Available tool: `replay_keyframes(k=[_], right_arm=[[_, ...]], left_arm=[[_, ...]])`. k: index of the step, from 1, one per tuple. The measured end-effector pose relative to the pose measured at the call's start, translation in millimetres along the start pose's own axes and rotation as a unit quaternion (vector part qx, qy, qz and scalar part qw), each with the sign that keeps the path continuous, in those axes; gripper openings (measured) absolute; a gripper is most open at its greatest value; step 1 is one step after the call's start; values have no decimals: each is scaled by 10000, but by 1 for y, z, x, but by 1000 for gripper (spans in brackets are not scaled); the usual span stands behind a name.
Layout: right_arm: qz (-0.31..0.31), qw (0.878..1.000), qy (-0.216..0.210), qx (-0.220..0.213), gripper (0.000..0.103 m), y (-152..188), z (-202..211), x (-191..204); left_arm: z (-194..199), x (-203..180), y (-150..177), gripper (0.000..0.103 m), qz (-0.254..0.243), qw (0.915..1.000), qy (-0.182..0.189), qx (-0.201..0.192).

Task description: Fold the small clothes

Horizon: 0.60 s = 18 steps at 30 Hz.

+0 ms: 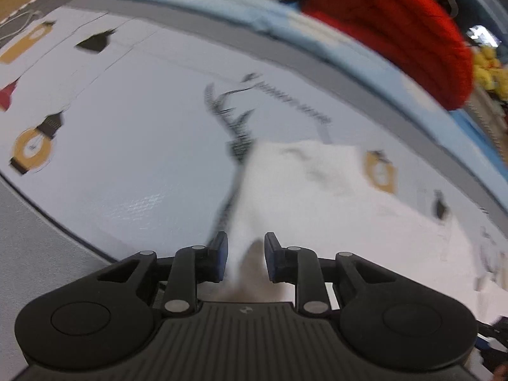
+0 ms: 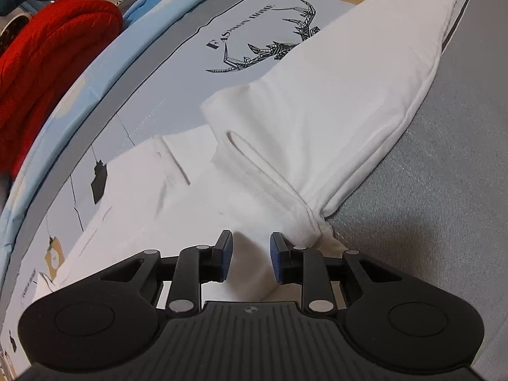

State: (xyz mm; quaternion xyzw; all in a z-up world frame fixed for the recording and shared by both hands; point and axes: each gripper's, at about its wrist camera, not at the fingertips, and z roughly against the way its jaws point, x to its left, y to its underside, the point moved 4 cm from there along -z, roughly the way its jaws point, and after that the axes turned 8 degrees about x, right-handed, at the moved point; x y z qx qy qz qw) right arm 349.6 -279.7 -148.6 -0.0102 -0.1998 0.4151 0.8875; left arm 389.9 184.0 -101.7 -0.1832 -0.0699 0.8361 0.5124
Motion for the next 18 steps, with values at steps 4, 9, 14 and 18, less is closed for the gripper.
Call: replay_keyframes(k=[4,9,14,18], right_arm=[[24,10000,-30,-2,28,0,2,0],[-23,10000,-63,20,28,-3,5,-6],[-160,9998,-135,-72,28,-12,13,-16],[-316,9990,-75,-317,28,-27,24,-29]], left_arm=[[14,-25,12,26,-359,9988,342,43],[-7,-32,36,29,-434,9954,503,697],[-16,-29,37,31,-448,9944,441,845],[-8,-34,36,38,-529,9949,500,694]])
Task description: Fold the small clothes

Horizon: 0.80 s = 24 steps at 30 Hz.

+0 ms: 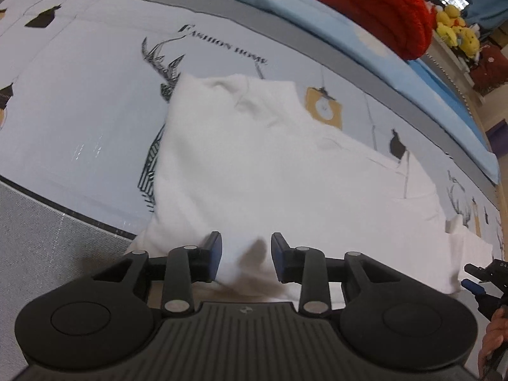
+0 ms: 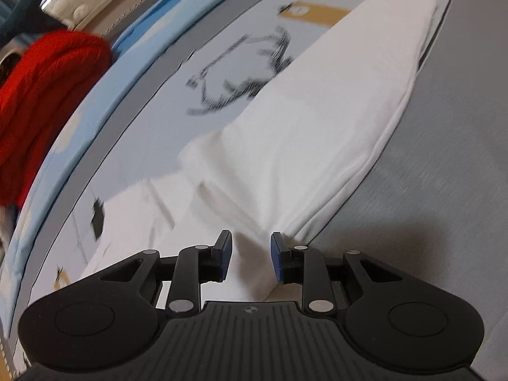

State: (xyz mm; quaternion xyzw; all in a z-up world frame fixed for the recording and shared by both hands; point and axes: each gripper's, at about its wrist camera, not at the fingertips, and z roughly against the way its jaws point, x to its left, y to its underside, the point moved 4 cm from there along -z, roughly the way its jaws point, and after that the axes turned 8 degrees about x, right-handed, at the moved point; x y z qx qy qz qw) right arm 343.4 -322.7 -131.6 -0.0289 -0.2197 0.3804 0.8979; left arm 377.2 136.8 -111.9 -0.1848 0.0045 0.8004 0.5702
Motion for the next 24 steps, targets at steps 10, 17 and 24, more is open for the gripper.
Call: replay_keyframes(k=[10,17,24], right_arm=[[-898,9948,71,-478,29,-58,13,-75],[-1396,9869,-241,-772,29,-106,1,-148],[-1607,9760,-615,-1338,29,-140,-10,-188]], left_arm=[[1,-3,0,39,-64,10000,69,24],[-3,-7,2,39,-40,9999,146,65],[-8,-15,7,39,-98,9996,206,143]])
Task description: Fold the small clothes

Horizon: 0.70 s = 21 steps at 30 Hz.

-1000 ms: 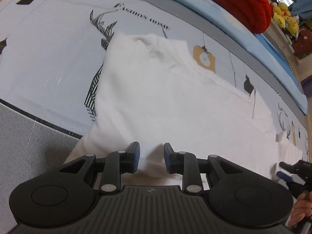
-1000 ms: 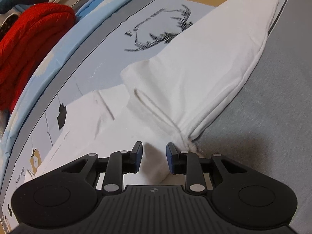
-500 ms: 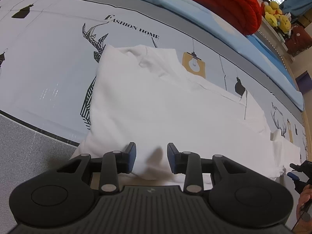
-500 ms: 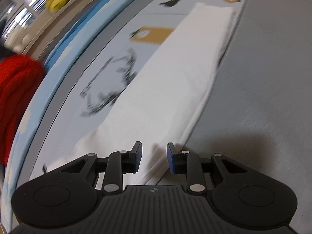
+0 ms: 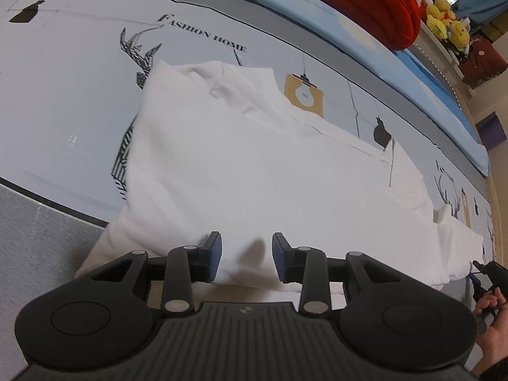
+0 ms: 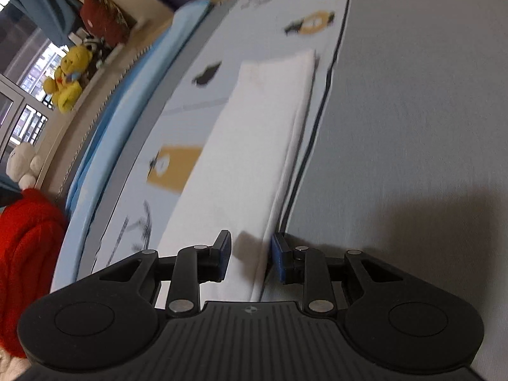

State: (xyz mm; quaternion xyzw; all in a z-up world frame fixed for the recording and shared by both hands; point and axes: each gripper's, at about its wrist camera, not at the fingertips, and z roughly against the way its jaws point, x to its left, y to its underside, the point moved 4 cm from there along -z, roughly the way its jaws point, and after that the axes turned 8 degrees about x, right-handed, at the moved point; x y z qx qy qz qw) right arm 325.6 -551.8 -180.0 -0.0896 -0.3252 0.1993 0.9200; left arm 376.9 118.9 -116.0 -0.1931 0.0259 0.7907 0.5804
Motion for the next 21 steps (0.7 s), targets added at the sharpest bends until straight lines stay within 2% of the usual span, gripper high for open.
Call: replay_keyframes(k=[2,6,9,12,13,14,16,18,20,21], right_arm=[[47,9998,41,-207,29,-13,-3,-5],[-140,9989,-189,-416,29,-32,-10,-19],[-93,9983,-132,-558,26,-40,-13,-21],[47,9975,104,-698,16,-42,-16,-17],[77,9969,195,-757,6,-40,-15,-15],[102,9960,312,-825,4,-39,-13,-12],[236,9930,474,-1058,4,-37,-3,0],[634,9864,661,-1366,4,-33,13,27],[1340,9712,1153,-1596,4,-24,32,67],[1698,9621,1242,-1733,4,-15,45,92]], left_arm=[[-1,-2,1,39,-26,10000,12,18],[-2,1,2,39,6,10000,17,43],[-1,3,1,39,19,10000,7,40],[3,5,0,39,34,10000,8,12],[5,6,0,39,42,10000,15,0],[7,7,0,39,60,10000,30,-21],[12,9,-1,39,94,9999,65,-67],[20,12,-3,39,153,9997,122,-131],[30,16,-6,39,247,9992,204,-234],[36,19,-8,39,291,9989,236,-291]])
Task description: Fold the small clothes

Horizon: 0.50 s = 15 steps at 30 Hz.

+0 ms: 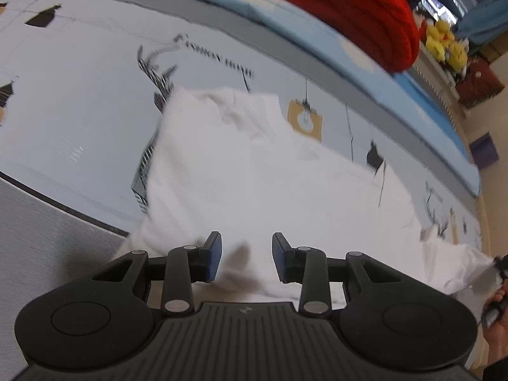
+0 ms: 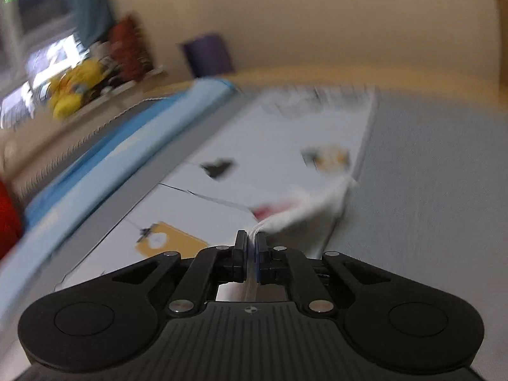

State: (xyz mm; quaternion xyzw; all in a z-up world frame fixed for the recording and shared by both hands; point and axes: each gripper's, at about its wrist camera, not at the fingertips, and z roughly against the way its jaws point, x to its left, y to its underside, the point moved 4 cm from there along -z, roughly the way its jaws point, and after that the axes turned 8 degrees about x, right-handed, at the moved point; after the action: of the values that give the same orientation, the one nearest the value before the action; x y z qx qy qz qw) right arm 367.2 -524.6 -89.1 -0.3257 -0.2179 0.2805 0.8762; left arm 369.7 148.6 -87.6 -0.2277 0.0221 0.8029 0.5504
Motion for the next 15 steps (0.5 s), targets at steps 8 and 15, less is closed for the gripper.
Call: replay_keyframes(k=[8,15], right_arm=[[2762,9100,-3066,-400,6,107,210,198],[3802,8022,-3741,2682,31,289,261,243]], left_arm=[[41,37,-12,39,604,9973,94,-409],[51,48,-12,39,719,9963,130,-455]])
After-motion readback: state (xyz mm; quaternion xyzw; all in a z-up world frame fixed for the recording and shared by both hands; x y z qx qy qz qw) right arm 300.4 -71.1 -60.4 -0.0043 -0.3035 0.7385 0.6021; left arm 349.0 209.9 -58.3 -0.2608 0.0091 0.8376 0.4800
